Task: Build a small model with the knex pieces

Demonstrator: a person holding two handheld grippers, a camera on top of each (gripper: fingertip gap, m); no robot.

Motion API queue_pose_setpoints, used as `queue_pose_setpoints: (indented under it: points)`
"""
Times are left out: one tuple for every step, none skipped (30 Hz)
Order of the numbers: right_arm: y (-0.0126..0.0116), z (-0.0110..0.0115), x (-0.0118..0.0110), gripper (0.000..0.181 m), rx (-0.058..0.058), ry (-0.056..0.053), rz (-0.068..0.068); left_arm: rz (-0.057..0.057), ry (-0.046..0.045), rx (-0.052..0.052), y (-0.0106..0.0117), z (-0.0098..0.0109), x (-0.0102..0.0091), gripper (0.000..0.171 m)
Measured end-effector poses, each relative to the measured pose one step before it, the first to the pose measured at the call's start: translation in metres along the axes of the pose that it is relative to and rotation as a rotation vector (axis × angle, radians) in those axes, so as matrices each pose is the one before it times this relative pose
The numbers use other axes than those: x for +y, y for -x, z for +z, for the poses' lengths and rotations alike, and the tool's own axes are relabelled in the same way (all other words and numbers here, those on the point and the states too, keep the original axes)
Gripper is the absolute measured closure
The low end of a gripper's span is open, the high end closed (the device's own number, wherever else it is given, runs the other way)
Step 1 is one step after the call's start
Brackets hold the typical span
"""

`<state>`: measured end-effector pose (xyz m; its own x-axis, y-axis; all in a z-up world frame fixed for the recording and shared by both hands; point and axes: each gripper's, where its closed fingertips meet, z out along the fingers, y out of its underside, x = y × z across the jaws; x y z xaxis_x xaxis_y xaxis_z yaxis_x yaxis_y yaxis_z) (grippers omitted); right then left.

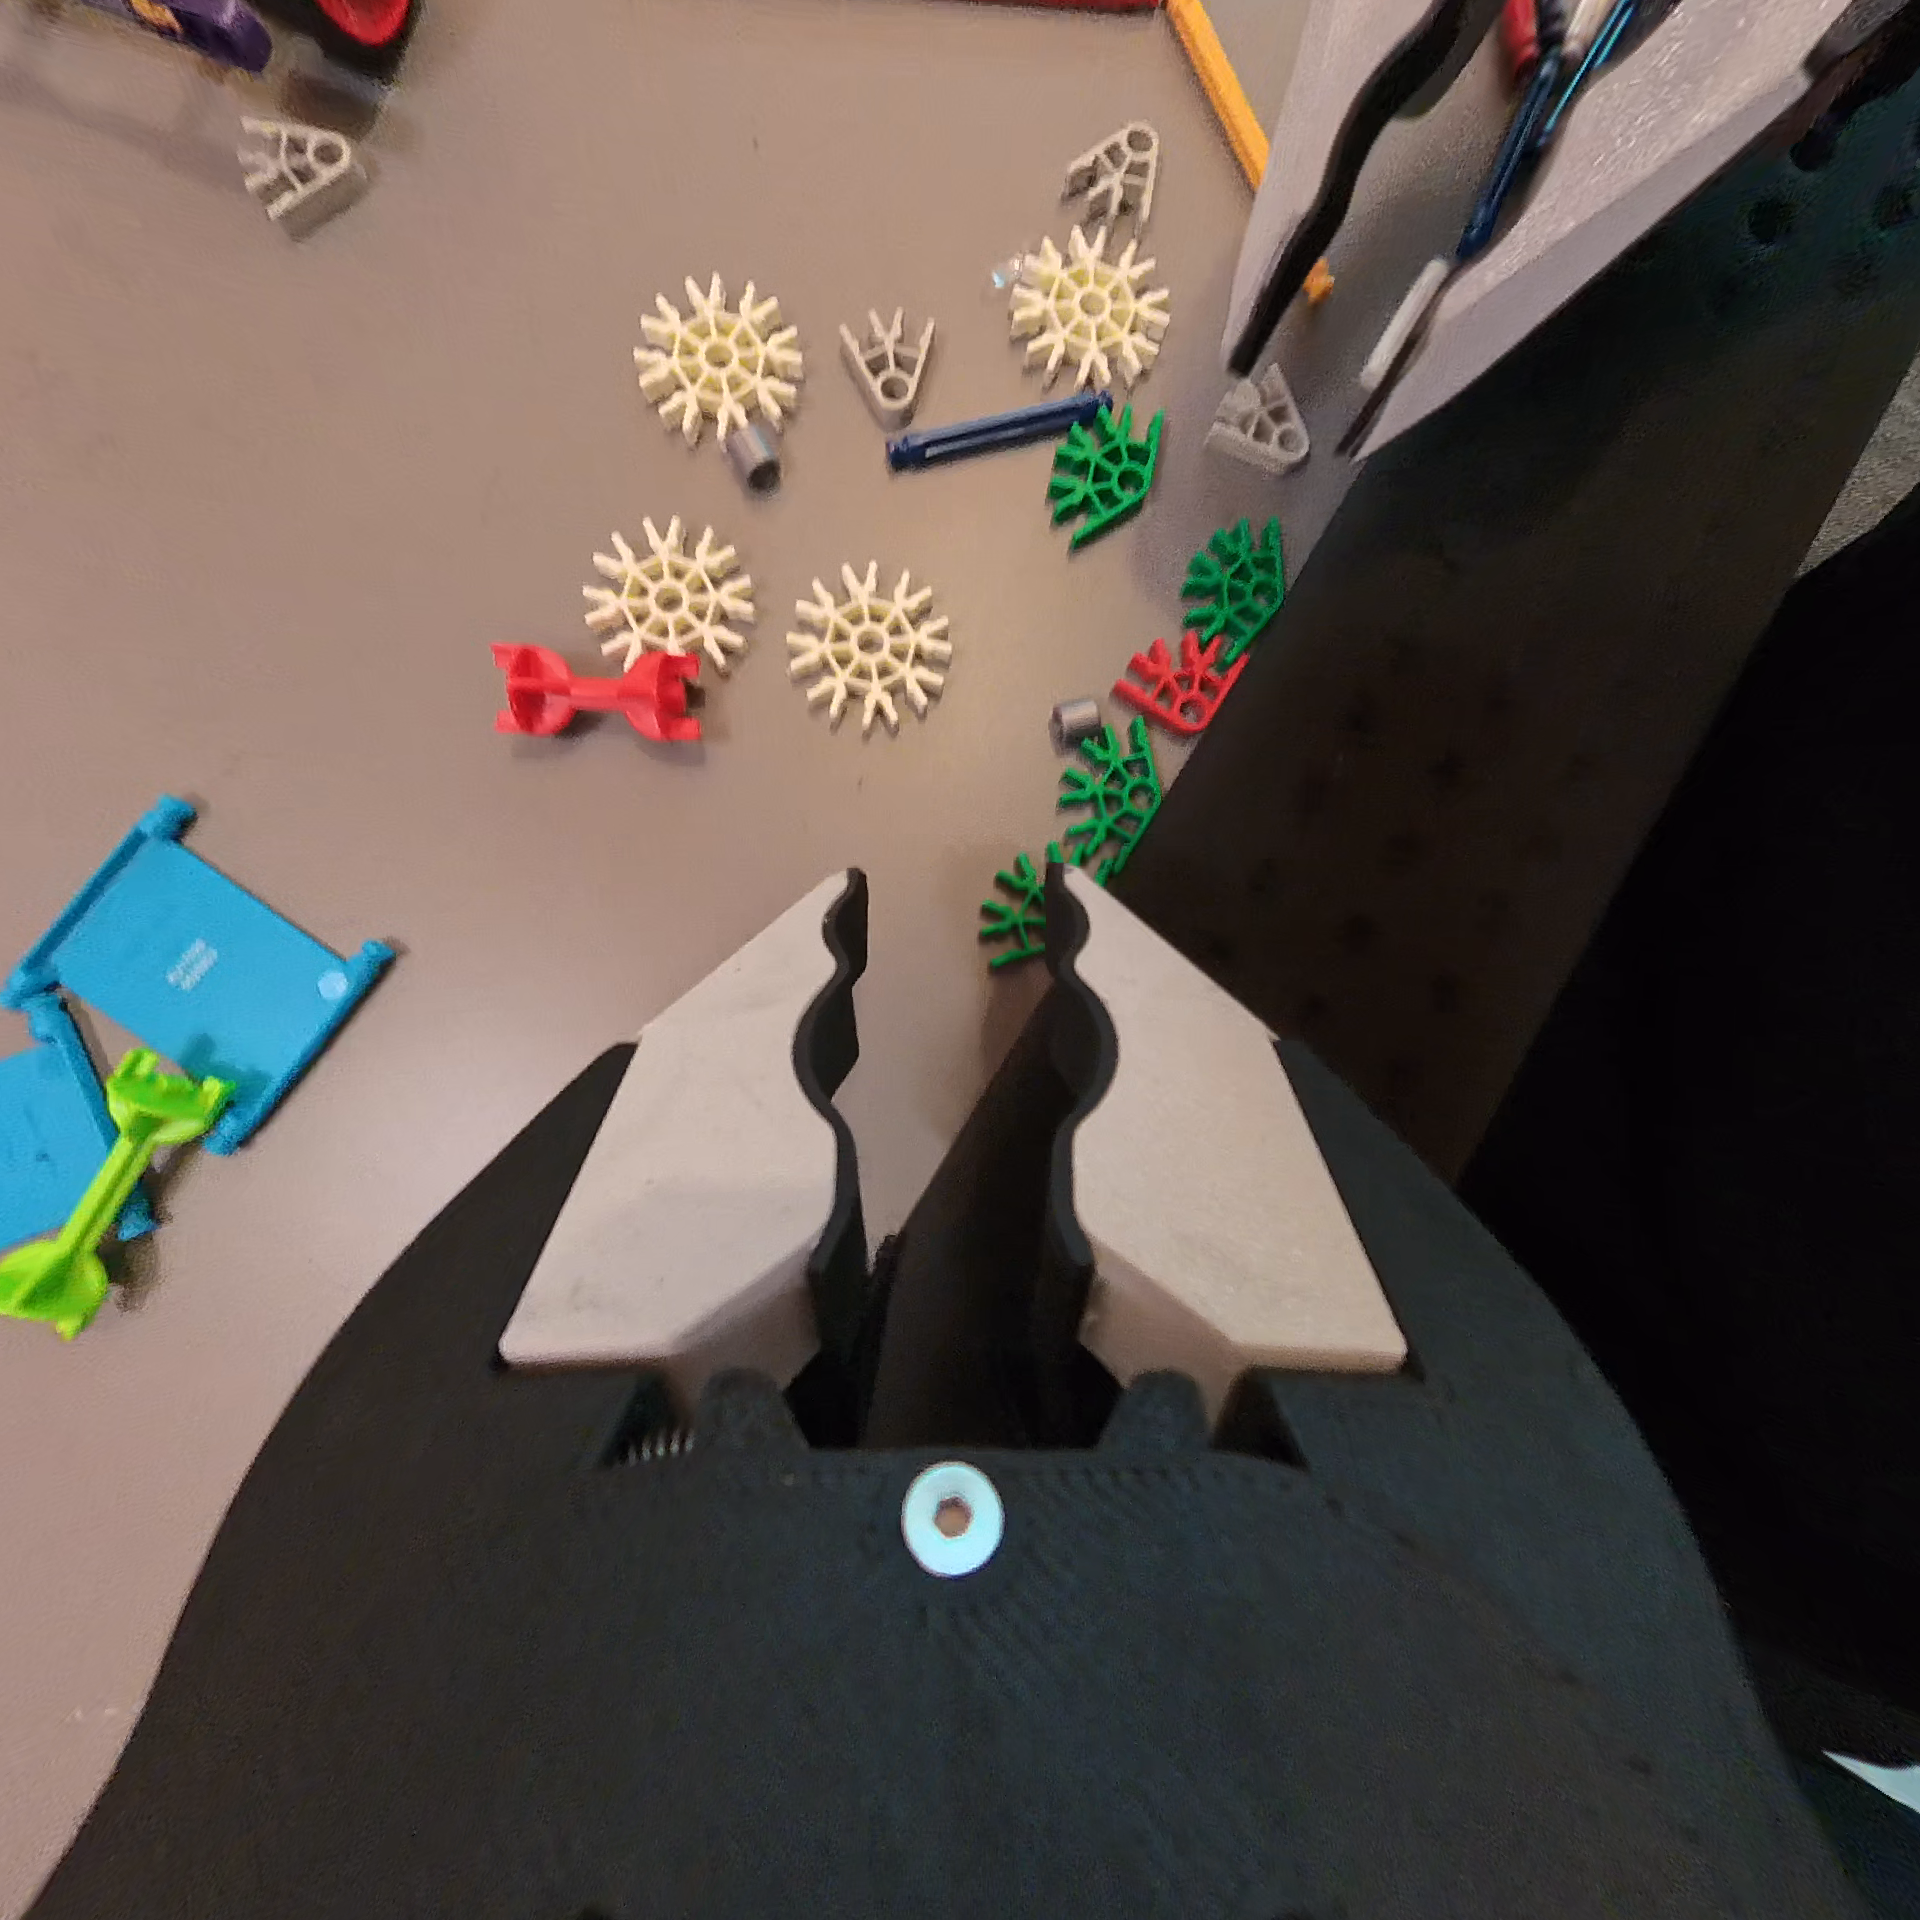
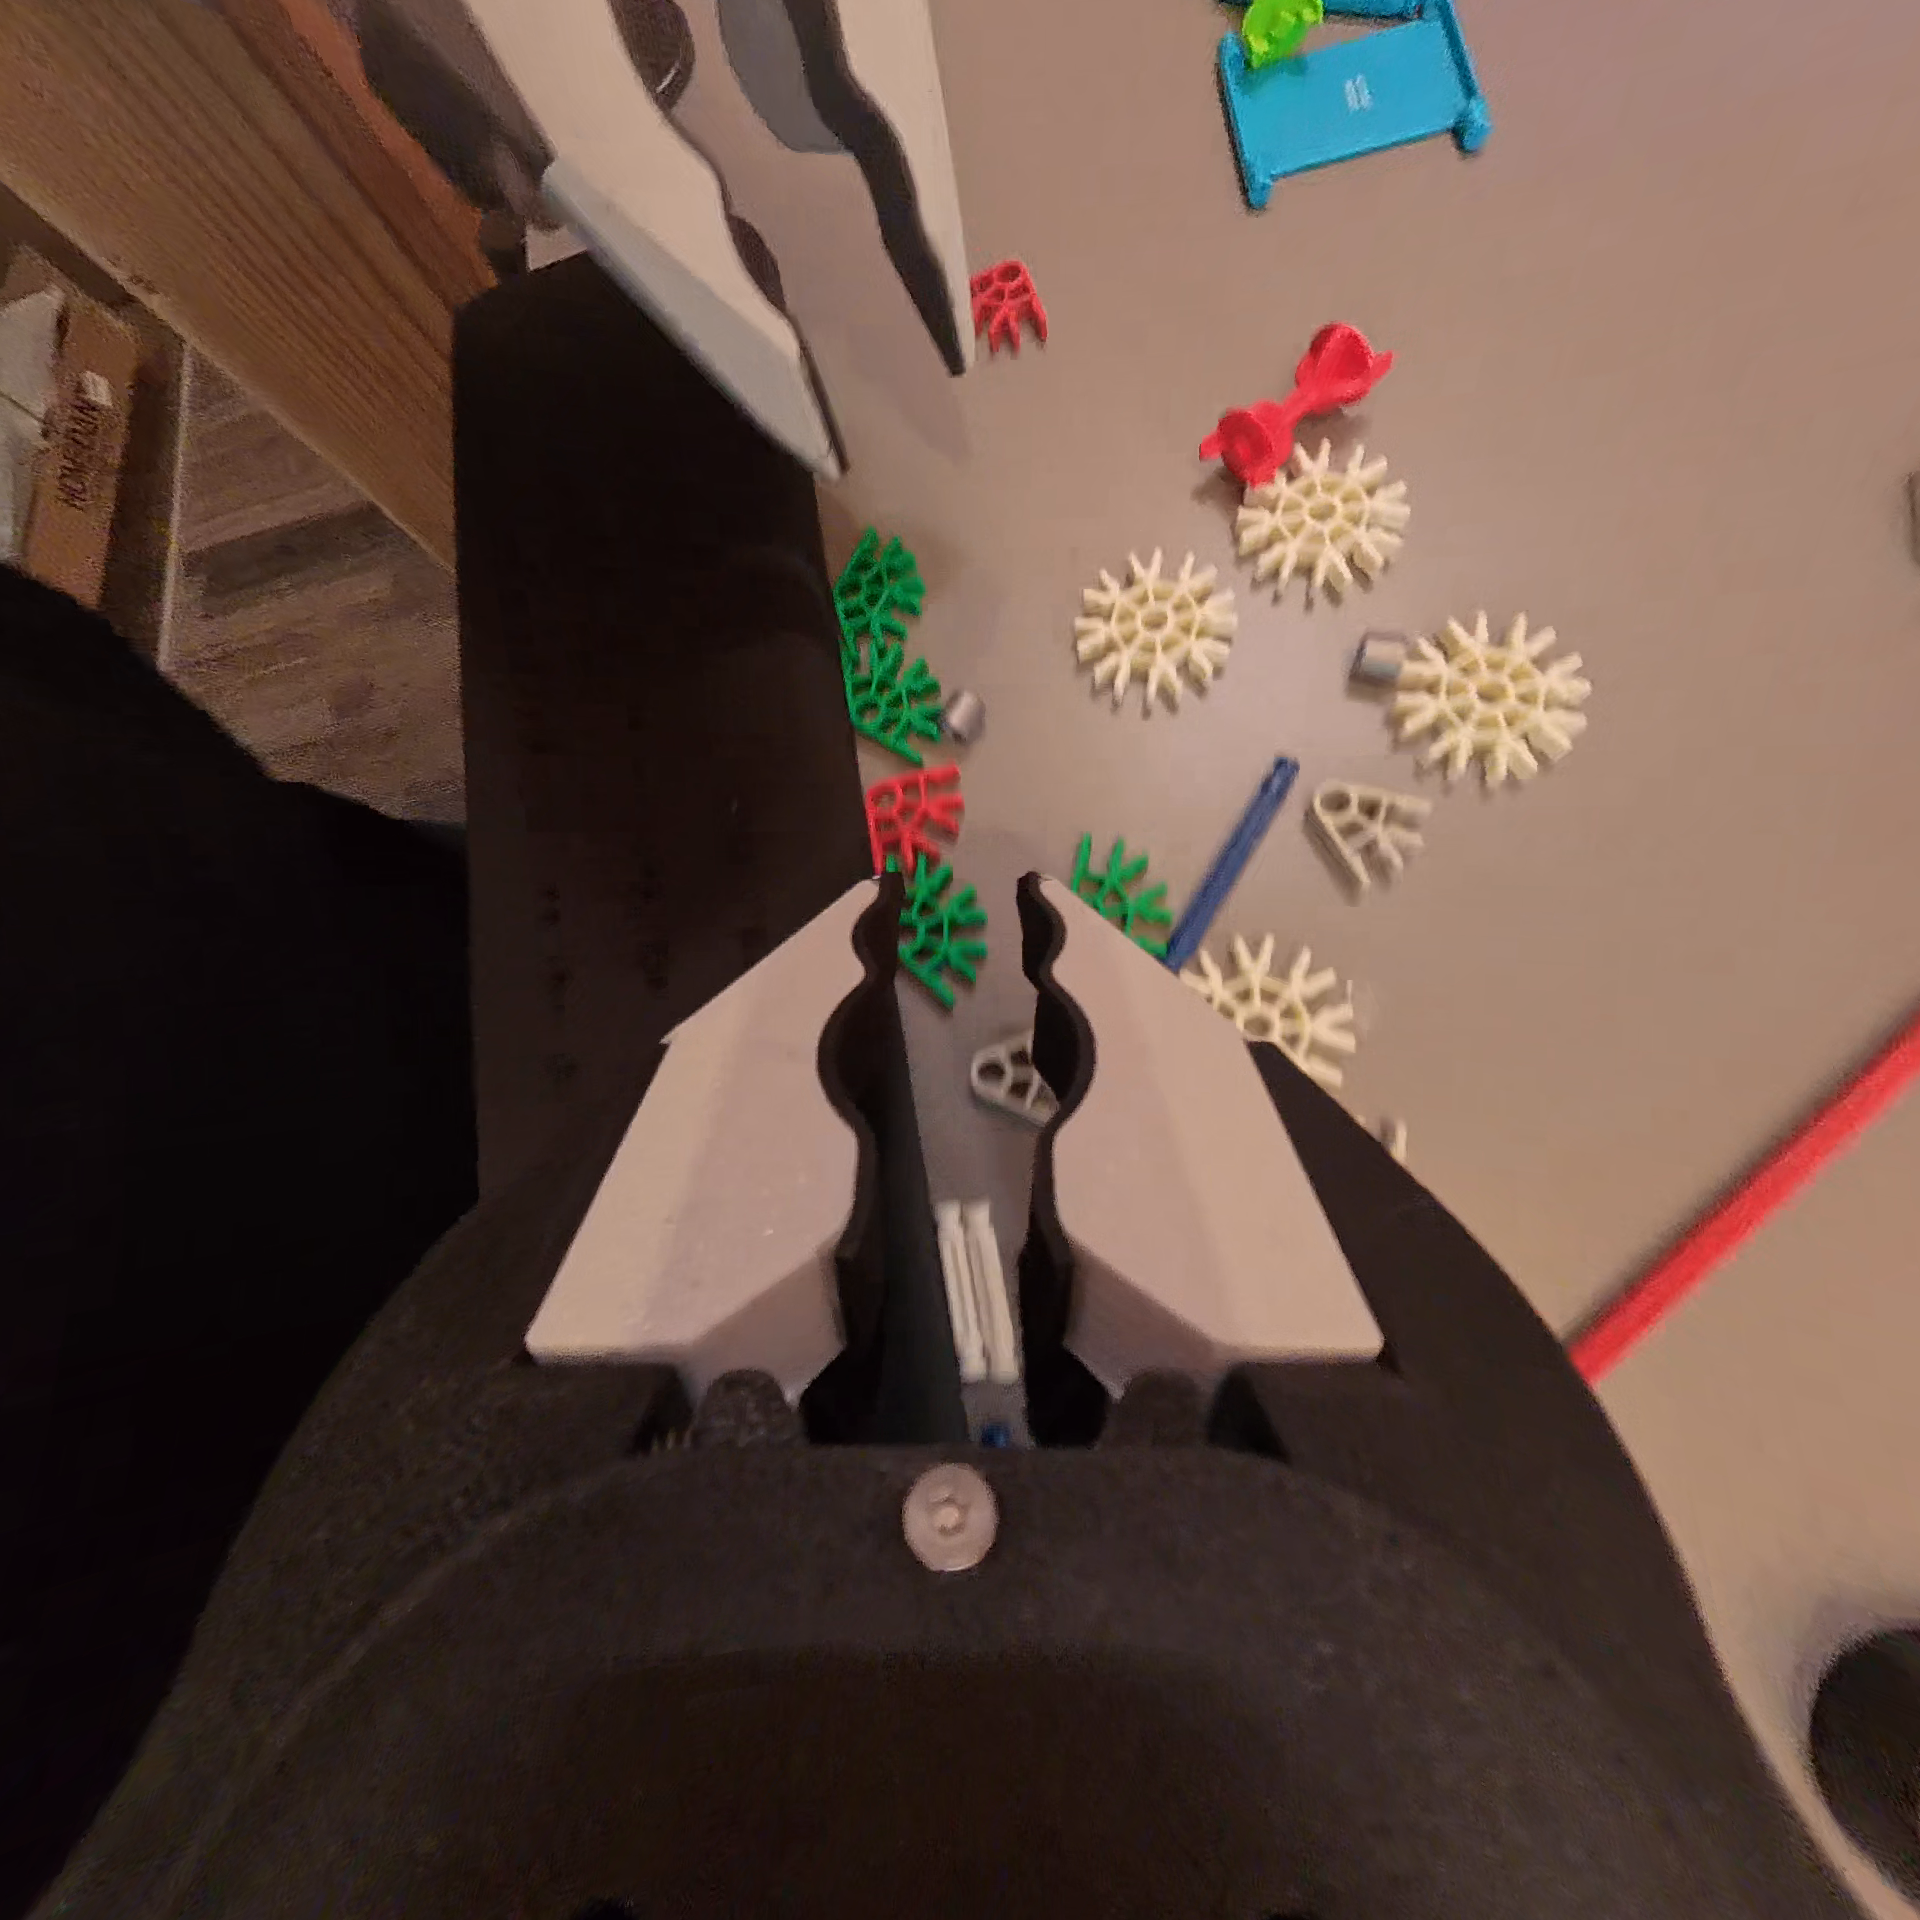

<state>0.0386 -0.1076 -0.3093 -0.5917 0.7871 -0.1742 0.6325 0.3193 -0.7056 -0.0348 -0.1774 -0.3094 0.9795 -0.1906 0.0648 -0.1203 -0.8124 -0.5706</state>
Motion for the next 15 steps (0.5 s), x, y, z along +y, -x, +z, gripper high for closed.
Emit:
queue_pose_setpoints:
  points:
    - [0.00028,0.00931,-0.00635,0.161,0.0077,0.0073,-0.0016,-0.0058,-0.00022,-0.0006,-0.00033,-0.00084,0.00382,0.142]
    - [-0.00055,0.00914,-0.00494,0.162,0.0089,0.0086,0.0054,-0.0064,-0.00692,-0.0029,0.00000,-0.00129,0.00227,0.142]
    - [0.00059,0.00867,-0.00359,0.162,-0.0024,0.0108,0.0135,-0.0093,-0.01086,-0.0027,-0.00001,-0.00145,0.00121,0.142]
    - [-0.00029,0.00770,-0.00273,0.163,0.0034,0.0101,0.0165,-0.0084,-0.01368,0.0014,-0.00068,-0.00144,0.00051,0.142]
    - [-0.00046,0.00647,-0.00187,0.164,0.0066,0.0081,0.0131,-0.0012,-0.01314,-0.0011,-0.00040,-0.00125,0.00063,0.142]
    - [0.00039,0.00538,-0.00098,0.164,0.0011,0.0088,0.0100,0.0003,-0.00892,-0.0051,0.00045,-0.00100,0.00140,0.143]
    - [-0.00022,0.00417,-0.00027,0.166,0.0069,0.0079,0.0075,-0.0040,-0.00901,-0.0005,0.00020,-0.00063,0.00129,0.143]
    - [-0.00080,0.00331,0.00052,0.165,0.0116,0.0096,0.0042,-0.0067,-0.01093,0.0086,-0.00120,-0.00027,0.00083,0.143]
    - [0.00131,0.00317,0.00129,0.165,-0.0026,0.0141,0.0009,-0.0021,-0.00878,0.0102,-0.00171,0.00014,0.00095,0.143]
    - [0.00155,0.00275,0.00048,0.165,-0.0043,0.0090,0.0019,0.0036,-0.00341,0.0032,-0.00083,0.00025,0.00134,0.143]
    - [0.00020,0.00198,-0.00043,0.166,0.0063,0.0018,0.0033,0.0041,-0.00198,0.0039,-0.00075,0.00033,0.00146,0.143]
    - [0.00098,0.00174,-0.00054,0.168,0.0007,0.0025,0.0010,0.0009,-0.00388,0.0078,-0.00087,0.00017,0.00111,0.143]
    - [0.00122,0.00144,-0.00091,0.170,-0.0021,0.0023,0.0017,-0.0005,-0.00678,0.0050,0.00000,0.00010,0.00062,0.143]
    - [-0.00043,0.00074,-0.00112,0.174,0.0087,0.0018,0.0031,-0.0013,-0.00942,0.0018,0.00052,-0.00015,-0.00006,0.143]
    - [-0.00030,0.00047,-0.00039,0.175,0.0062,0.0045,0.0025,-0.0028,-0.00958,0.0031,0.00041,0.00001,-0.00045,0.143]
